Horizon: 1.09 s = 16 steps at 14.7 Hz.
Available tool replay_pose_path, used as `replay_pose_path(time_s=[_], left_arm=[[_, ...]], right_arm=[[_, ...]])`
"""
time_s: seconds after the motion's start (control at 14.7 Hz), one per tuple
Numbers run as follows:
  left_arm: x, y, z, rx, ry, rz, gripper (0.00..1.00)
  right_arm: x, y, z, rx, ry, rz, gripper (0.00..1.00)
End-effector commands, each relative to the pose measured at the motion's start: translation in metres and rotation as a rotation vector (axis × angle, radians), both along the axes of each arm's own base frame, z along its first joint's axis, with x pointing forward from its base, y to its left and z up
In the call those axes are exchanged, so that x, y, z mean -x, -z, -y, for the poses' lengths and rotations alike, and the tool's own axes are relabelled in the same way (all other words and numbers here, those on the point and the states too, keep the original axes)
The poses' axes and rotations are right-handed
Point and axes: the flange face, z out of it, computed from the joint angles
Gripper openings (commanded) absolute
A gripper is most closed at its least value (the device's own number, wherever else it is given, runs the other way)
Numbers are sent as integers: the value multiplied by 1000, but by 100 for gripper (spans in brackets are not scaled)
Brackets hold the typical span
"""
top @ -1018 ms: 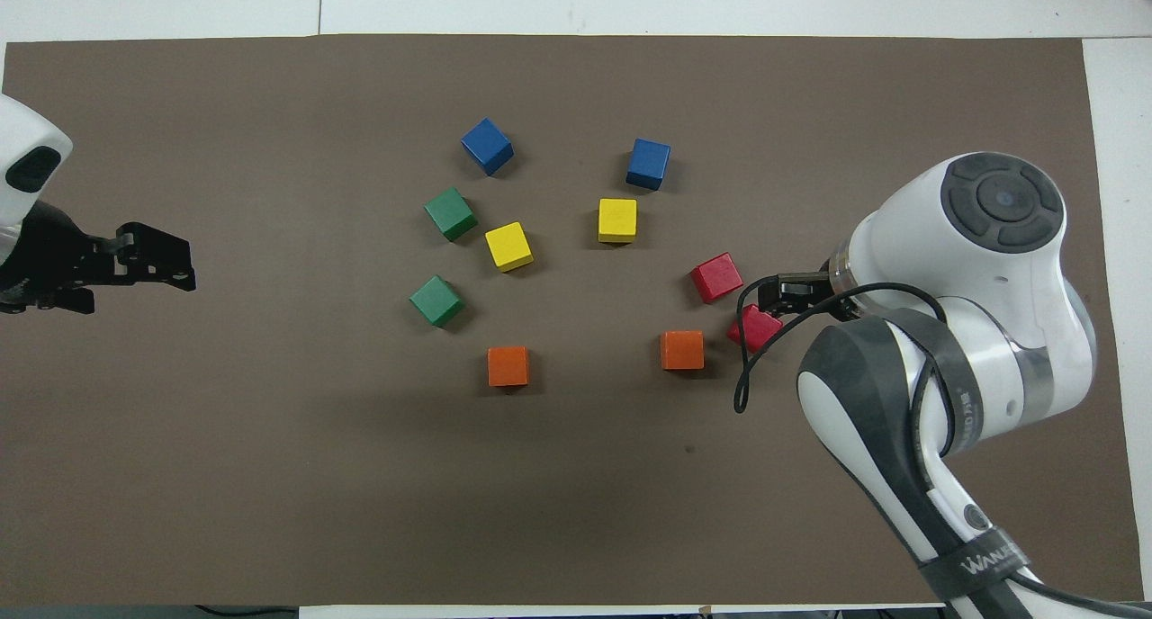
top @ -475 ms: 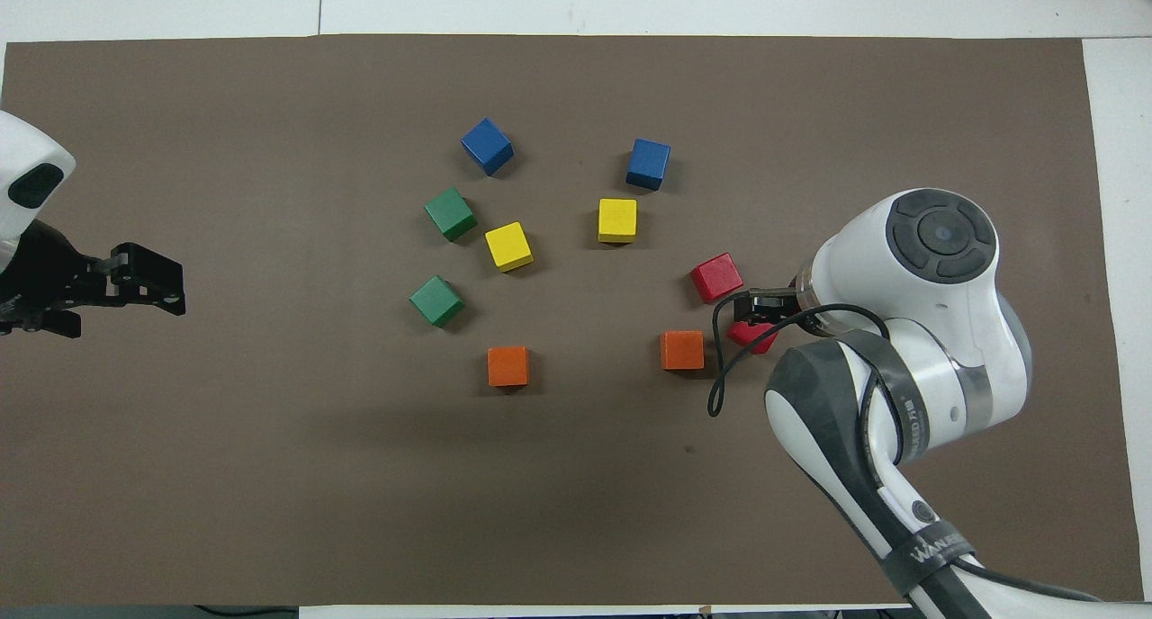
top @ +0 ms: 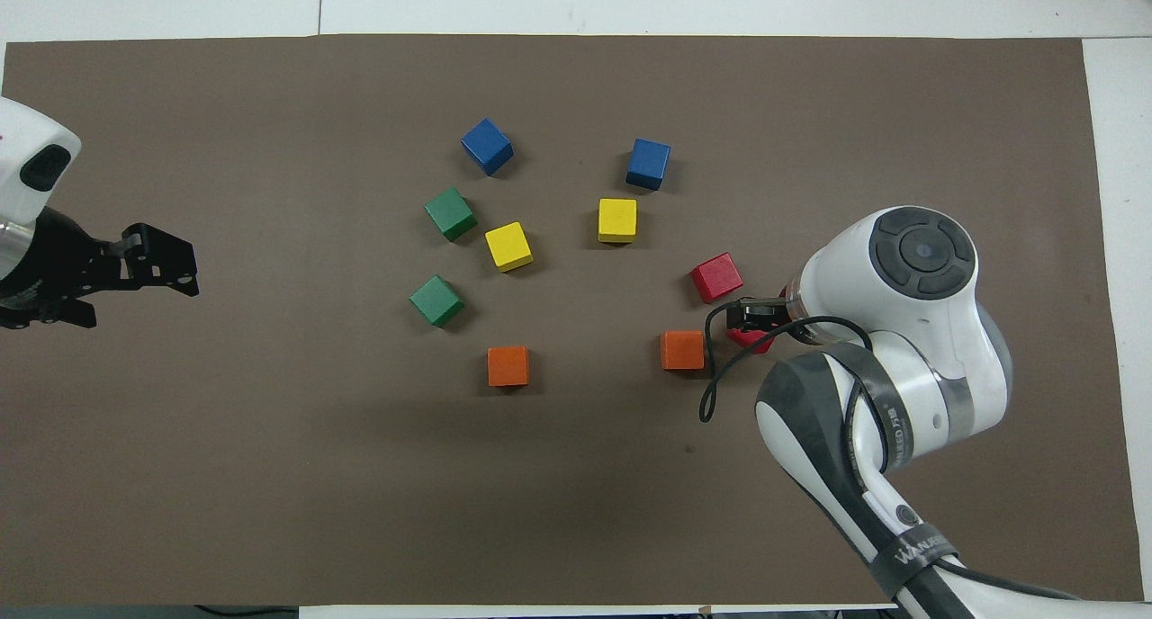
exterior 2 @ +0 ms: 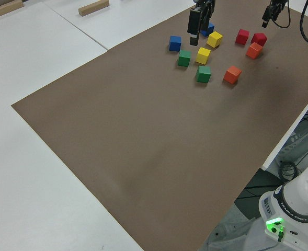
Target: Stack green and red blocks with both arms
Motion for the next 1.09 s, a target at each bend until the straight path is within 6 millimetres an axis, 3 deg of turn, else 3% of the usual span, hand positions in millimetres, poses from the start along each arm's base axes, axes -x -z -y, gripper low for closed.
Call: replay_pose_path(time_s=[0.0,0.07,0.48,0.81,0.95,1.02], left_arm=[[-17,34,32,35,-32,41,100],[-23,51,58,35,-54,39,100],[-58,139,136,5,-184,62,100],[-76,179,147,5,-181,43,100],[-69,207,175,-26,-156,17,100],[-70,216,177,-38,-179,18,100]], right_arm=[[5,17,0,-16,22,19,100],[5,22,0,-16,21,19,100],[5,39,-6,-20,10,21,100],[2,52,-6,-32,3,46,100],[1,56,-4,-31,5,43,100],[1,57,-2,-31,8,41,100]])
